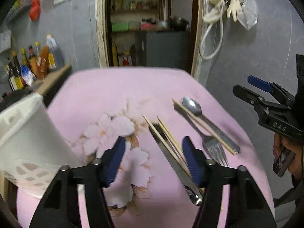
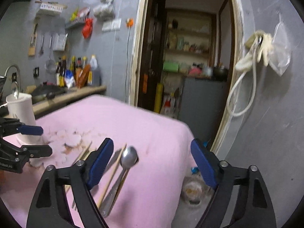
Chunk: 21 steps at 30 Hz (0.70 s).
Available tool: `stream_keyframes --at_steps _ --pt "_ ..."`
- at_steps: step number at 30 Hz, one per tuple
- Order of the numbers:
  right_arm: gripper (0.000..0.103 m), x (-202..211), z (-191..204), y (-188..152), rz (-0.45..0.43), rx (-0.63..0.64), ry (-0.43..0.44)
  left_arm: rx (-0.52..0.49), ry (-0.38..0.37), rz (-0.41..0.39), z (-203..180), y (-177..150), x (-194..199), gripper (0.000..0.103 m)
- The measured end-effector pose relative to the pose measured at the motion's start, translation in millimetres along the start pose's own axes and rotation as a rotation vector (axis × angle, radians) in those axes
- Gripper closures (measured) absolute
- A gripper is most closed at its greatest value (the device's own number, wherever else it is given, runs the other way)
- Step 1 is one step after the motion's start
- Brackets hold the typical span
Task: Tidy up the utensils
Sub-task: 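Move both open tools back to the remaining utensils on the cloth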
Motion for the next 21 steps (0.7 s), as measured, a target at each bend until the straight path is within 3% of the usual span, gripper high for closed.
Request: stream_keyframes --at_steps 4,12,21 --pt "0.039 -15.3 6.2 -16.6 0.08 0.033 0.024 0.009 -0.039 0.087 -3.8 -14.1 -15.7 0.07" --pt "0.039 -26.9 16.2 -33.8 0.141 0.05 0.064 0.047 -0.089 0.223 -5.3 -35.2 -37.0 0.074" --pt "0.039 -35.6 18.5 -37.1 0.174 0.05 0.078 0.022 -0.085 0.226 -13.0 -34.7 -40.2 0.074"
Point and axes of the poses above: each gripper's, at about its wrist camera, not at the fingertips, and x roughly against the way its jaws point, z to its left, y to its top, the point moved 10 cm from there along -x, roughly the way its jaws point, and after that the axes turned 1 degree about -z, right-handed, at the moved point
